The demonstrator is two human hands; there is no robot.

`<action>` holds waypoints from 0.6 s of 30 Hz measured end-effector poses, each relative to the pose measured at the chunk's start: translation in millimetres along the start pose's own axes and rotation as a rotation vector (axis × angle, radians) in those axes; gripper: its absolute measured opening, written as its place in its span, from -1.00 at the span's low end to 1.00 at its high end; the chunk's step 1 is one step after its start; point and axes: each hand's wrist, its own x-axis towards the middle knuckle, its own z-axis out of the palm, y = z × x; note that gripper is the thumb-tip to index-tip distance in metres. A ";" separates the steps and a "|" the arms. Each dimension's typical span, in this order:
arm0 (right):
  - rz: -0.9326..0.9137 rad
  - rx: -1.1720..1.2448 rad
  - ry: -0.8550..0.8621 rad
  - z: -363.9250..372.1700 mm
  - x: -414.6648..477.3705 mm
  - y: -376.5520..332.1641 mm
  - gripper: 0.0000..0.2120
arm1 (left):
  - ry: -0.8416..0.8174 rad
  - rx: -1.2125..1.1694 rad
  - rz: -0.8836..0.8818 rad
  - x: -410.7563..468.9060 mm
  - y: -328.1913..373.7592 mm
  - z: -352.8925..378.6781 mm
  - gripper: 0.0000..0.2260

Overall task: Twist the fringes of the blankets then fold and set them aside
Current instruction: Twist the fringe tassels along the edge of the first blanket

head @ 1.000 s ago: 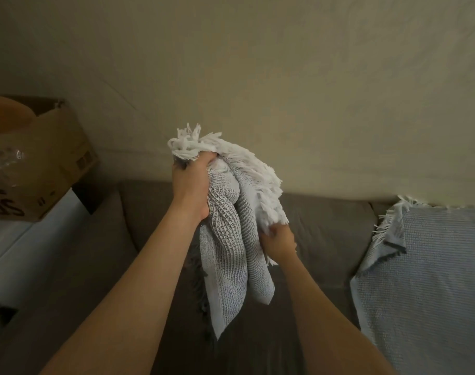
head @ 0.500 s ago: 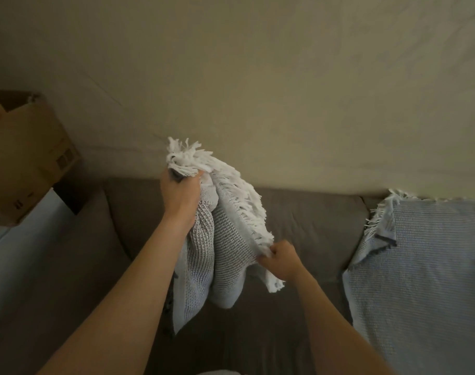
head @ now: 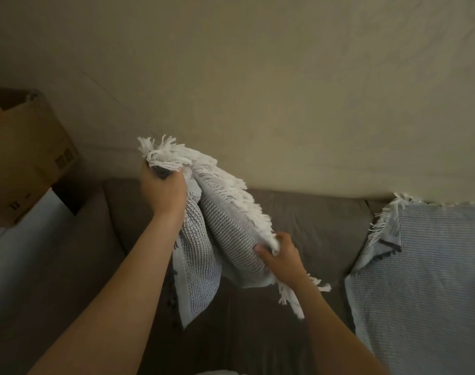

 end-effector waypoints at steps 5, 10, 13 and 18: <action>0.040 -0.452 -0.295 -13.8 11.0 24.8 -0.70 | -0.031 0.046 0.033 -5.5 -7.4 10.9 -0.49; 0.115 -0.638 -0.368 -25.3 13.2 41.8 -0.79 | -0.013 0.187 0.102 -3.6 -23.5 21.4 -0.55; 0.101 -0.455 -0.318 -29.9 15.6 31.6 -0.87 | -0.004 0.243 0.116 -1.7 -29.2 26.1 -0.62; 0.073 0.107 -0.146 -42.6 12.2 -33.4 -0.74 | -0.074 0.375 0.068 -0.3 -49.0 20.2 -0.62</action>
